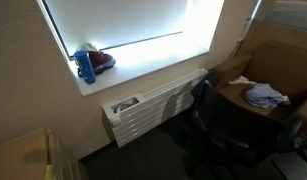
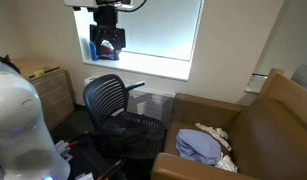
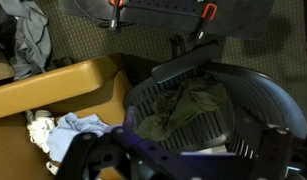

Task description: Remove the sky blue sheet from the couch and put it on the chair

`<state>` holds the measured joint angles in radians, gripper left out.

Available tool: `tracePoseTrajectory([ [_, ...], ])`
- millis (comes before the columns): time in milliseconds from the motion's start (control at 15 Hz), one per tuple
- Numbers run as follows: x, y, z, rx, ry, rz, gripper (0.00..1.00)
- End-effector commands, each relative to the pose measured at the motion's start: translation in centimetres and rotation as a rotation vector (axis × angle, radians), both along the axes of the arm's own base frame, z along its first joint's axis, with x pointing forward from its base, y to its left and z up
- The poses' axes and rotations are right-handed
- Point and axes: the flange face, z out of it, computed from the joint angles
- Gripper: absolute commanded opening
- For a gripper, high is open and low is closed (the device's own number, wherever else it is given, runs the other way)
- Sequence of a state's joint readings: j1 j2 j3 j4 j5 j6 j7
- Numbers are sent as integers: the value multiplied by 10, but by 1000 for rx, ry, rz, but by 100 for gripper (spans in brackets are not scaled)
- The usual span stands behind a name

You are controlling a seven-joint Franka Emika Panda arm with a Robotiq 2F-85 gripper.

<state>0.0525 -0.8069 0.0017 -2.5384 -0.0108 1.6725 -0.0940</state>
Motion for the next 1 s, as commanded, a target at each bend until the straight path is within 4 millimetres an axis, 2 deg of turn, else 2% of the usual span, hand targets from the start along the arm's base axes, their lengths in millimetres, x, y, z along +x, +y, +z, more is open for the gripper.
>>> tracePoseTrajectory([
  [0,0,0,1,0,1,0,100],
  [333,0,0,1,0,1,0,100],
  [400,7,-5,-8,-17,2,-50,100],
  [600,33,-36,-26,12,-51,-263,100],
  [800,62,-92,-47,49,-93,-437,100],
  [933,79,-130,-72,88,-98,-552,100],
])
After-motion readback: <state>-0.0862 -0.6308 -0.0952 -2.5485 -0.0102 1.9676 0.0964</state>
